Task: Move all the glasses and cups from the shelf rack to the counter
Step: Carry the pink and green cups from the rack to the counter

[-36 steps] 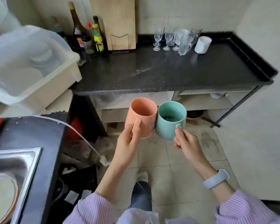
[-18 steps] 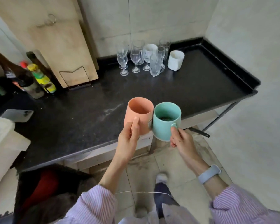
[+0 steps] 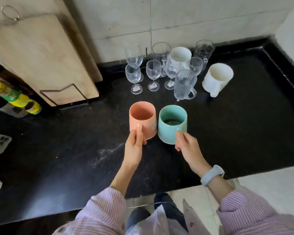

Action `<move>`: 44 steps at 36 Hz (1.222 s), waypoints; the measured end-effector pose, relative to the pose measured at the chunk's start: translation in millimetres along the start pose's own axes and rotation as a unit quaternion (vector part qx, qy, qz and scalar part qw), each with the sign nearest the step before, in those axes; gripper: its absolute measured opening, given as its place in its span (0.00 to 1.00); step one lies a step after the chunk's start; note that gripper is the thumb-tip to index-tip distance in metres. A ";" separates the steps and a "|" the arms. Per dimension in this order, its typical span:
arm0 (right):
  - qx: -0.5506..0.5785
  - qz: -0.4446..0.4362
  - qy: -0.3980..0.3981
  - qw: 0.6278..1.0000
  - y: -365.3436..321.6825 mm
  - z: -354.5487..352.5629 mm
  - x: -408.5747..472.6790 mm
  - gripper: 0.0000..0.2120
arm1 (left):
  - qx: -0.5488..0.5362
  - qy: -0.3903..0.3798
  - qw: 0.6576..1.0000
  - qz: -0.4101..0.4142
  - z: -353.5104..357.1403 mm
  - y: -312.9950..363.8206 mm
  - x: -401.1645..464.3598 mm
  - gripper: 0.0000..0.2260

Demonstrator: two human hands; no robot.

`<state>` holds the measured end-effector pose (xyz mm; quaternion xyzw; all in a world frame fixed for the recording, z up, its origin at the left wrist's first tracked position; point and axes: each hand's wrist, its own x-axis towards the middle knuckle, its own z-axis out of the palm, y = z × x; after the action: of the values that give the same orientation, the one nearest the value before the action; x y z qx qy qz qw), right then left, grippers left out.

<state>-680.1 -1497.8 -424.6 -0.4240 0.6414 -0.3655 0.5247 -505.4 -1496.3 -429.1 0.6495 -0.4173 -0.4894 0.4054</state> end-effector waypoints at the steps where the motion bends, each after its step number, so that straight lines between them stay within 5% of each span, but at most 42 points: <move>1: -0.002 0.004 -0.002 1.000 -1.1 2.4 11.8 0.19 | -0.004 0.008 1.000 -0.005 1.1 0.1 10.1 0.17; 30: 0.045 0.052 0.030 0.997 -7.6 36.0 123.7 0.14 | -0.075 -0.003 0.996 -0.054 17.4 -4.8 112.4 0.10; 37: 0.077 0.063 0.058 0.993 -8.2 51.2 128.5 0.14 | -0.007 0.006 0.999 -0.051 11.6 -8.4 113.2 0.09; 44: -0.008 0.059 0.073 0.996 -14.9 49.8 125.2 0.12 | 0.118 0.058 0.991 -0.026 9.8 -8.3 112.3 0.08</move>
<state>-640.0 -1620.6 -465.5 -0.3619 0.7049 -0.3591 0.4932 -494.3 -1600.3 -472.2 0.7309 -0.4309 -0.4088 0.3362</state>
